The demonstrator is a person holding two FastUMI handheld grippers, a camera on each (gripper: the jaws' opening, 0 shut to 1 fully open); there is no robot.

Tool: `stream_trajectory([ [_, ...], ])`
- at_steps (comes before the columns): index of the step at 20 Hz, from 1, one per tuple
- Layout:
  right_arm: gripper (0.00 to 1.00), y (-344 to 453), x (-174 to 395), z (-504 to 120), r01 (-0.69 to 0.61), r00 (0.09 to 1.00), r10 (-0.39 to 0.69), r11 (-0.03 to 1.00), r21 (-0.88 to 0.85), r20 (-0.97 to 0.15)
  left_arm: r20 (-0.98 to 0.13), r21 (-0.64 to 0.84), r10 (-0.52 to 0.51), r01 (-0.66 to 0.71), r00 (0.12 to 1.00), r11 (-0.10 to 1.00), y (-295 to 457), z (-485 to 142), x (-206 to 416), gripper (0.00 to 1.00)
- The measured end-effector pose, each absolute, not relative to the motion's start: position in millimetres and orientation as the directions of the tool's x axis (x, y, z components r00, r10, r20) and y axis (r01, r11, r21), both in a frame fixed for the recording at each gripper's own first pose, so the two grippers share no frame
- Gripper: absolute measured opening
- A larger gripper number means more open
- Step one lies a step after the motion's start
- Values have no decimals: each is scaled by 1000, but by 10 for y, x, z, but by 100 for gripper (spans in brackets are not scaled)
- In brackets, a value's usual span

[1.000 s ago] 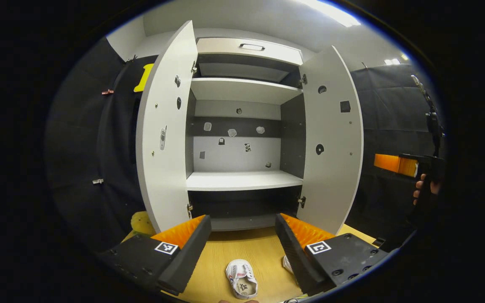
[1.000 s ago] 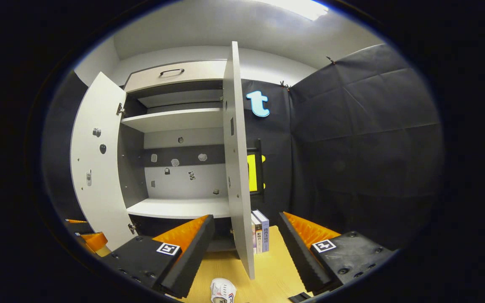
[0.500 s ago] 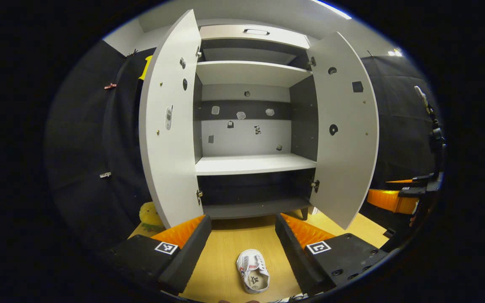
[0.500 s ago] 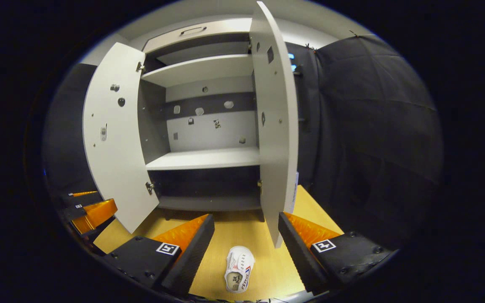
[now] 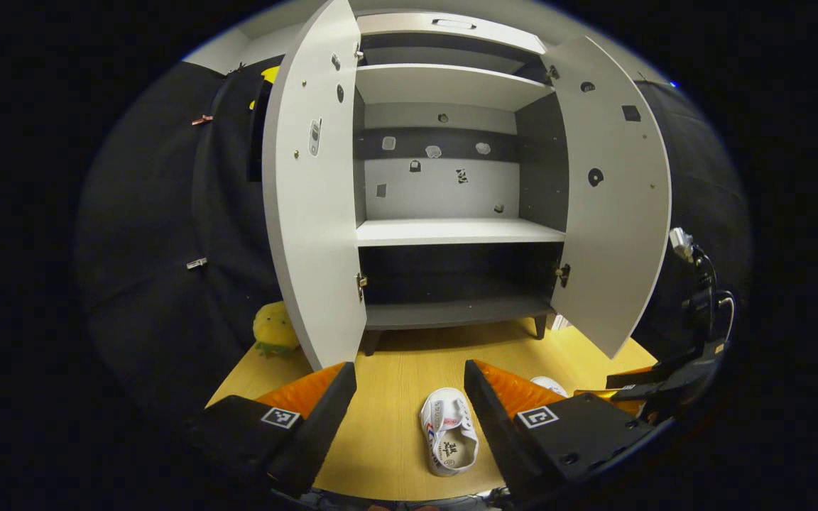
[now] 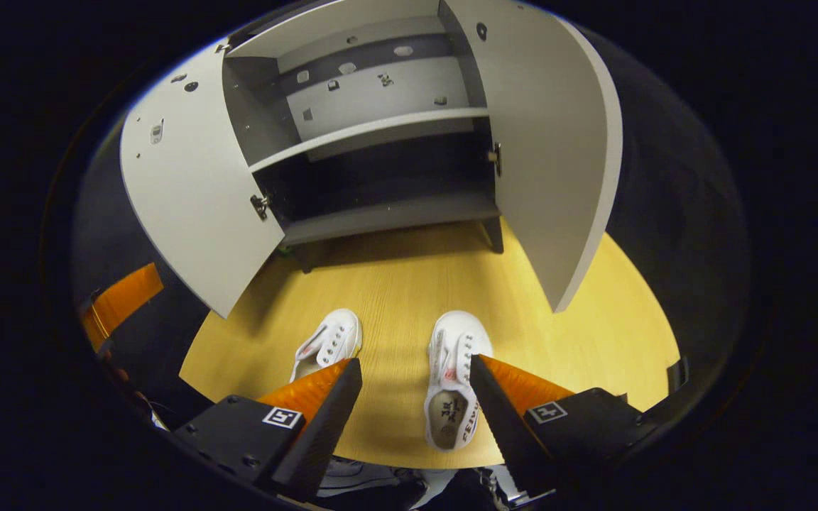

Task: Grab one shoe with the right hand and put it into the shoe cabinet, grab the other shoe with the left hand and put it into the shoe cabinet; then close the right door with the right hand and the left door with the left hand.

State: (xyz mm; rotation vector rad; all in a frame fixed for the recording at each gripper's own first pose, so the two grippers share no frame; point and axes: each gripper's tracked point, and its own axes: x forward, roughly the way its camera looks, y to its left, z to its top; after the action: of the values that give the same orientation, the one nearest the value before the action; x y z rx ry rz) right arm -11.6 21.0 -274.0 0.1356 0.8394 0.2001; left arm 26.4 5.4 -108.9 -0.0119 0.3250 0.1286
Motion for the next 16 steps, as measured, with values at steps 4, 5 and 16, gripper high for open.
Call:
stream_trajectory([
  [4, 99, 311, -263, -3289, -119, 561, 239, 971, 209, -793, -349, -15, 122, -136, 929, 991, 45, -1169, 204, 95],
  [5, 99, 295, -293, -3420, -99, 536, 228, 973, 207, -813, -357, -14, 127, -141, 925, 990, 65, -1193, 171, 95],
  [16, 98, 375, -131, -4046, -27, 489, 168, 984, 177, -856, -448, -49, 121, -160, 886, 986, 282, -1560, 36, 95],
])
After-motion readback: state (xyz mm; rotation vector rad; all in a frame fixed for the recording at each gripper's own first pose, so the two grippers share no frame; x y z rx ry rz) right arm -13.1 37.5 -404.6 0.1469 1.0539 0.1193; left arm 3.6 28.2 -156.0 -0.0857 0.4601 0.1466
